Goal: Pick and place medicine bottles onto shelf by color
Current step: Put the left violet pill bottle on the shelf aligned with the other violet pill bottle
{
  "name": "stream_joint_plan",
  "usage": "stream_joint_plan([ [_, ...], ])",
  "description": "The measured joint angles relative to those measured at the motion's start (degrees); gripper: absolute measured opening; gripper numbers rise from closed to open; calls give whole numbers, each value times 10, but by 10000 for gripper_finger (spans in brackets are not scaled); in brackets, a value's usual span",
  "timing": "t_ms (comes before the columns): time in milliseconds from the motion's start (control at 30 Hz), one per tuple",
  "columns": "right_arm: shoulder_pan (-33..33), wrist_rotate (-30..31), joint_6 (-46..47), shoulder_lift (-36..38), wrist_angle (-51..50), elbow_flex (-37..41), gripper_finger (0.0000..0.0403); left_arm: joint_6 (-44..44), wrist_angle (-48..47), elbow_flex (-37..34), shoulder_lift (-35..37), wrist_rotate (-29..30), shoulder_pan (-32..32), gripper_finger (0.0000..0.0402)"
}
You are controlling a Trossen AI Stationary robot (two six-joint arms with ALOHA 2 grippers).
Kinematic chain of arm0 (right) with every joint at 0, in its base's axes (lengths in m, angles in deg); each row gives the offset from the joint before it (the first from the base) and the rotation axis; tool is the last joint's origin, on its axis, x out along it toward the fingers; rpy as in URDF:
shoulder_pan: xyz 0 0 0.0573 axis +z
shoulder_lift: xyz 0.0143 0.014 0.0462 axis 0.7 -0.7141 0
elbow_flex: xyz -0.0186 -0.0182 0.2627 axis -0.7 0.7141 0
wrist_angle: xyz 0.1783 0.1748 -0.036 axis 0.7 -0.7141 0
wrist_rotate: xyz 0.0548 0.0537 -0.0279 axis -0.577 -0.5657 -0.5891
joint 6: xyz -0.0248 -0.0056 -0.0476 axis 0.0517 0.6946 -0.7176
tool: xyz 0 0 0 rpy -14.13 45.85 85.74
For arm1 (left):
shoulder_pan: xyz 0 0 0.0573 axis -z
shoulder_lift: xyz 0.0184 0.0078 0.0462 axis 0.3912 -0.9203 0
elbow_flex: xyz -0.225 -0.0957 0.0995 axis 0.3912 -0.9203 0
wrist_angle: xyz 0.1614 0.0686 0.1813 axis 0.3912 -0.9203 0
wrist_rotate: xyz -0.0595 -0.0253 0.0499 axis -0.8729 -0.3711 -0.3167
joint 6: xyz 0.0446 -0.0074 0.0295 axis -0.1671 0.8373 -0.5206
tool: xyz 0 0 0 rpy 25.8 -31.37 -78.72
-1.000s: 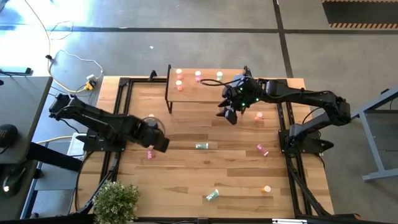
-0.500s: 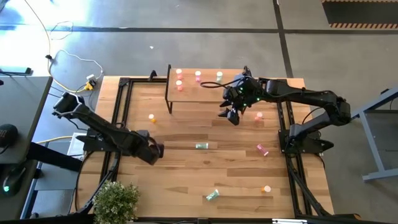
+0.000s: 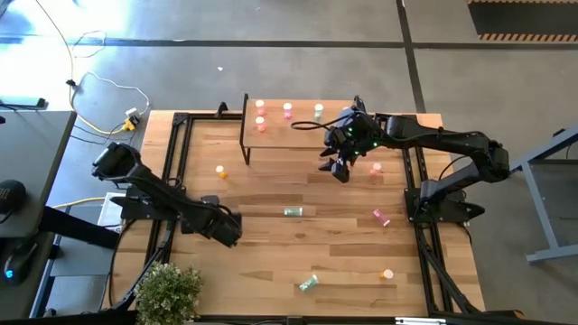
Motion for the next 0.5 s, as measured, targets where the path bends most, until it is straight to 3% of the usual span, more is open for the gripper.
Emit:
stream_joint_plan([
  [500, 0, 0, -4, 0, -11, 0, 236, 9, 23, 3, -77, -20, -9, 197],
])
